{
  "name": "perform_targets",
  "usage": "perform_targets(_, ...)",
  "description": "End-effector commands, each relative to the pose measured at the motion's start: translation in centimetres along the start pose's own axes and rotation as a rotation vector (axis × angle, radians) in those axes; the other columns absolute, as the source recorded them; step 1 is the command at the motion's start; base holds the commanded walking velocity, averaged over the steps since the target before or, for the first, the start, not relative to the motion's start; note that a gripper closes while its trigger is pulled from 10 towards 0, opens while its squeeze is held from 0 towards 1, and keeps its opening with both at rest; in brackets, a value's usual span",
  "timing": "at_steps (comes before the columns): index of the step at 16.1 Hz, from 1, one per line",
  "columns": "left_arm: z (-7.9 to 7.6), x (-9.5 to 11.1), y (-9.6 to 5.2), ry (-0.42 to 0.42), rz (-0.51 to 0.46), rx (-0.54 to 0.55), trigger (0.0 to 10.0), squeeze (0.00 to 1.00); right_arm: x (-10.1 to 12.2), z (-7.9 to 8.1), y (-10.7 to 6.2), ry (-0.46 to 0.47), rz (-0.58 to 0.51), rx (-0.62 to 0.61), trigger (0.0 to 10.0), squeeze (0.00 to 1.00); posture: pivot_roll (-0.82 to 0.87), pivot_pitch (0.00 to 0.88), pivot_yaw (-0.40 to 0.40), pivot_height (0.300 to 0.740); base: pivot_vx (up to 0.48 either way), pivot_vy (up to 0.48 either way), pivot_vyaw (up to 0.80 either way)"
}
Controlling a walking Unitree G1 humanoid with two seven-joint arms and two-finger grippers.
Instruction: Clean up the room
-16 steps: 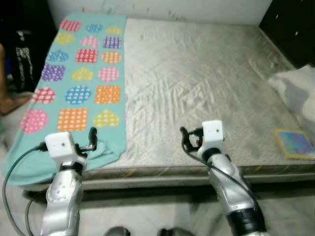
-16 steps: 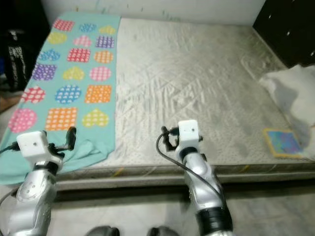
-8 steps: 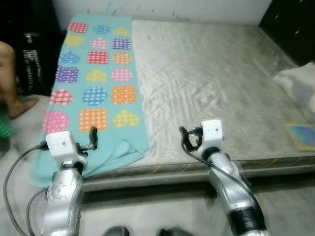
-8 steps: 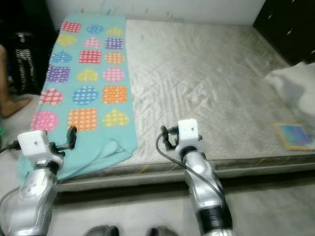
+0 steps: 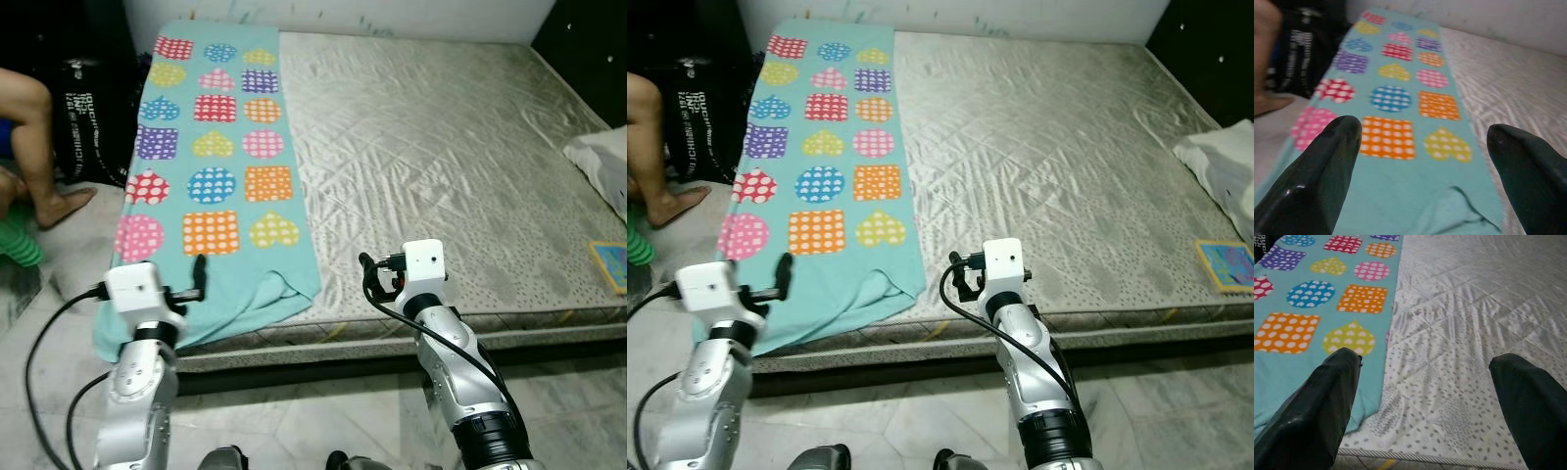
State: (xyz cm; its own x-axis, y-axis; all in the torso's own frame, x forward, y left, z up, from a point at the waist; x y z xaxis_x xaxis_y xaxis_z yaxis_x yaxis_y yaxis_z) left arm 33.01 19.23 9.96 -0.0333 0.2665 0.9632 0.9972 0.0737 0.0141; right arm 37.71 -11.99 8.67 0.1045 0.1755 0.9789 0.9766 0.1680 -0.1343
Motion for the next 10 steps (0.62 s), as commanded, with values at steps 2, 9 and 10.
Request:
perform_targets(2,-0.03,0.3,-0.24,0.0,-0.013,-0.008,10.0,0.0,-0.6,-0.71,-0.29,0.003,0.018,-0.018,10.0,0.0,0.12,0.169,-0.088,0.74,0.0,0.0,0.0)
perform_targets(9,-0.2,0.32,-0.25,-0.003,-0.015,-0.02,10.0,0.0,-0.58,-0.61,-0.21,0.0,0.018,-0.015,10.0,0.0,0.12,0.167,-0.09,0.74,0.335,0.0,0.0)
perform_targets(10,-0.21,0.31,-0.25,-0.003,-0.014,-0.021,10.0,0.0,-0.57,-0.6,-0.19,0.0,0.018,-0.014,10.0,0.0,0.12,0.164,-0.091,0.74,0.349,0.0,0.0)
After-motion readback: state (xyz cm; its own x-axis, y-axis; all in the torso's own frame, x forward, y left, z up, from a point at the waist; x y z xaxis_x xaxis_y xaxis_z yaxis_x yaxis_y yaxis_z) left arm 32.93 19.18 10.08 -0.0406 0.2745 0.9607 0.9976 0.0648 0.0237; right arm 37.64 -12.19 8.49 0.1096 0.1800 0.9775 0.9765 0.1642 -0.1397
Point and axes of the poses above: a point about 5 cm out from each wrist's last joint towards the gripper, its own y axis pointing out of the wrist towards the gripper, its own x axis along the axis of the wrist's last joint, z = x × y, the point moved 6 cm from there along y, pointing out of the wrist towards the gripper, and after that the axes turned 7 degrees about -y, right-handed, at the moved point
